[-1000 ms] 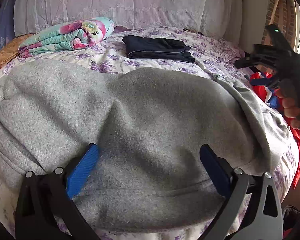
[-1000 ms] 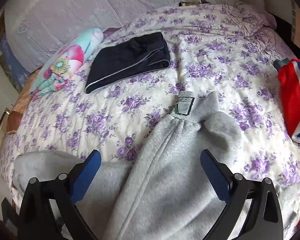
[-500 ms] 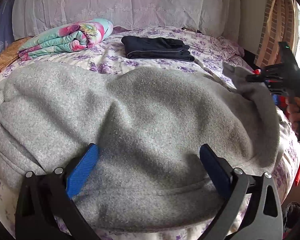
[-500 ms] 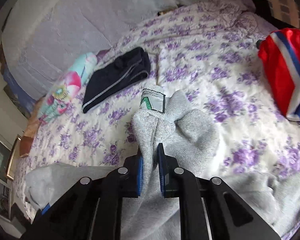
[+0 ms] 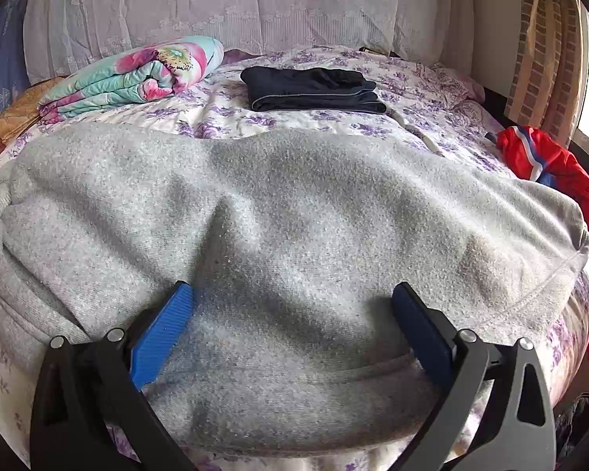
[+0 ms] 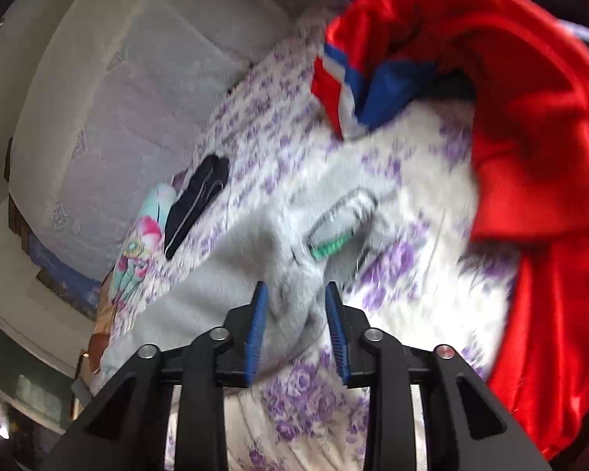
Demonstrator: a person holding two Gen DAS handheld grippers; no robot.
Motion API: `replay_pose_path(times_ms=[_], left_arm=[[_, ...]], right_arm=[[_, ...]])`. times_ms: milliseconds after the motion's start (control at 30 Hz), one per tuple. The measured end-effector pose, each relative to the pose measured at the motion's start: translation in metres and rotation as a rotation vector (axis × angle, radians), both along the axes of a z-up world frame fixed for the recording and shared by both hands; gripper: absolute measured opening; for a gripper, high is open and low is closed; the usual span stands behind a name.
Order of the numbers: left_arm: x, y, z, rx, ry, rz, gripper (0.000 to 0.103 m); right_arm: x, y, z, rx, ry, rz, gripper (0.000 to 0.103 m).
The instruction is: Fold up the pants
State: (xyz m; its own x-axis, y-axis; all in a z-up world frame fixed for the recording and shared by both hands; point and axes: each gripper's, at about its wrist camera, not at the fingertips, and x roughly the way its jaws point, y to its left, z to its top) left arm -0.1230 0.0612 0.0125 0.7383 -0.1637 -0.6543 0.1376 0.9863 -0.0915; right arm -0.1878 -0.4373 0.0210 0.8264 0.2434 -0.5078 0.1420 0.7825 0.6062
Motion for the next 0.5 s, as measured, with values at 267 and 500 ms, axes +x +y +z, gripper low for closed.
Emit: replay_pose_path(times_ms=[267,500], left_arm=[[0.001,-0.005,0.000,0.043,0.017,0.016,0.099],[-0.012,-0.013,0.004,0.110,0.043,0.034,0.098]], right_arm=[[0.045,0.080,0.008,-0.539,0.010,0.230,0.088],[0.044,0.116,-0.008,-0.778,-0.025,0.284,0.099]])
